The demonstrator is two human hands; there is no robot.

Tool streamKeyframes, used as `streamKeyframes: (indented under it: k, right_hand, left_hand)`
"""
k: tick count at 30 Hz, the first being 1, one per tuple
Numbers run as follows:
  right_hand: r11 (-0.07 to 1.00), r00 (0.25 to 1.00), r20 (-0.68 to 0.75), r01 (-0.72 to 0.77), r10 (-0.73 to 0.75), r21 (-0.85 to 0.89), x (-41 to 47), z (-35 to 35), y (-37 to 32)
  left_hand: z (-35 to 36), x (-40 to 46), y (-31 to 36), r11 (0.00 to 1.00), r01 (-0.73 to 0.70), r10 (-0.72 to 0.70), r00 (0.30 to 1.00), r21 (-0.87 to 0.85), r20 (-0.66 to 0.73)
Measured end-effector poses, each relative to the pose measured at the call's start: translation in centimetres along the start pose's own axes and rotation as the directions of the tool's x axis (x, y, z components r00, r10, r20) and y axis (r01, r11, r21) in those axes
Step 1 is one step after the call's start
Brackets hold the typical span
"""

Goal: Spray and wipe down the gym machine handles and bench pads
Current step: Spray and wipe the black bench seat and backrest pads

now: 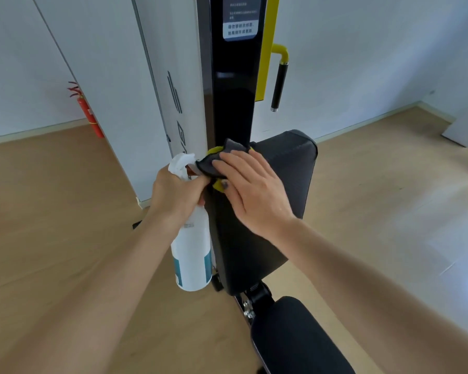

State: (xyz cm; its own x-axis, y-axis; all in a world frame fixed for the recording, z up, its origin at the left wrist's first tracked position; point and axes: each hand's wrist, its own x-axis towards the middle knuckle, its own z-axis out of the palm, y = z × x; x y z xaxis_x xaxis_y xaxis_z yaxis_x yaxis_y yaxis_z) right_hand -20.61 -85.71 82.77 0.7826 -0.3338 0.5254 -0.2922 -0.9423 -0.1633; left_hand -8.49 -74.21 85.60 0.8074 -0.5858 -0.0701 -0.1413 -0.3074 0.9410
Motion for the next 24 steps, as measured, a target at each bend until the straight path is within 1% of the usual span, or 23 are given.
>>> streamKeyframes:
  k: [1,2,4,5,7,8,9,10,12,14,15,17,18,19,20,21,22,23,24]
  right_hand:
    - [0.998,0.998,-0.009,-0.063,0.063,-0.019,0.2,-0.3,1.8]
    - [0.986,0.984,-0.059,-0.167,0.165,-0.023,0.3,-0.6,3.7]
    - [0.929,0.913,-0.174,-0.370,0.368,0.026,0.6,-0.8,7.0]
    - [0.892,0.871,-0.190,-0.445,0.452,0.083,0.7,-0.7,7.8]
    - [0.805,0.778,-0.212,-0.553,0.591,0.216,1.4,0.1,7.2]
    - [0.766,0.732,-0.229,-0.592,0.641,0.251,1.6,0.7,5.8]
    - [0.750,0.711,-0.241,-0.609,0.661,0.259,1.5,1.5,4.0]
    - [0.776,0.732,-0.260,-0.580,0.630,0.247,1.2,2.2,1.7]
    - [0.873,0.834,-0.270,-0.427,0.481,0.236,-0.2,3.6,-2.9]
    - [0.925,0.911,-0.230,-0.284,0.342,0.252,-2.0,4.7,-5.8]
    - [0.941,0.932,-0.219,-0.234,0.288,0.243,-2.6,4.7,-5.9]
    - [0.977,0.966,-0.197,-0.137,0.169,0.163,-3.0,4.2,-3.7]
    - [0.982,0.969,-0.186,-0.137,0.160,0.131,-3.1,4.0,-2.1]
    - [0.971,0.955,-0.197,-0.199,0.222,0.133,-3.2,3.8,-0.5]
    - [0.932,0.909,-0.224,-0.314,0.351,0.183,-3.1,3.5,1.2]
    - [0.857,0.831,-0.238,-0.441,0.502,0.268,-2.7,3.0,2.7]
    - [0.768,0.747,-0.232,-0.530,0.623,0.359,-2.1,2.8,3.9]
    - [0.691,0.679,-0.218,-0.571,0.701,0.444,-1.5,2.7,4.4]
    - [0.630,0.628,-0.207,-0.583,0.750,0.513,-0.9,2.8,4.3]
  left_hand:
    - [0.0,0.0,0.1,1.000,0.007,-0.007,1.000,0.013,0.001]
    - [0.0,0.0,0.2,0.999,0.017,-0.017,1.000,0.035,-0.004]
    - [0.1,0.1,0.1,0.997,0.033,-0.032,0.999,0.069,-0.017]
    - [0.2,0.1,0.1,0.997,0.035,-0.034,0.999,0.067,-0.019]
    - [0.3,0.3,-0.1,0.998,0.043,-0.042,0.999,0.051,-0.023]
    - [0.3,0.2,0.0,0.997,0.049,-0.048,0.999,0.051,-0.025]
    - [0.3,0.3,0.0,0.998,0.052,-0.051,0.998,0.043,-0.021]
    - [0.3,0.2,0.0,0.999,0.049,-0.048,0.999,0.017,-0.016]
    - [0.3,0.3,0.0,0.999,0.029,-0.030,1.000,-0.038,-0.004]
    - [0.1,0.5,-0.3,1.000,0.012,-0.012,1.000,-0.004,-0.017]
    - [0.1,0.7,-0.3,1.000,0.017,-0.017,1.000,0.006,-0.021]
    - [0.0,0.7,-0.4,0.999,0.039,-0.039,0.999,-0.009,-0.015]
    - [0.0,0.7,-0.4,0.999,0.036,-0.036,0.999,-0.016,-0.003]
    - [0.1,0.6,-0.4,0.999,0.029,-0.029,1.000,-0.017,0.009]
    - [0.1,0.5,-0.3,1.000,0.022,-0.022,1.000,-0.012,0.017]
    - [0.1,0.5,-0.4,1.000,0.020,-0.020,1.000,-0.004,0.018]
    - [0.2,0.5,-0.4,1.000,0.020,-0.020,1.000,0.003,0.014]
    - [0.2,0.6,-0.5,1.000,0.025,-0.025,1.000,0.007,0.011]
    - [0.2,0.6,-0.5,0.999,0.035,-0.035,0.999,0.008,0.014]
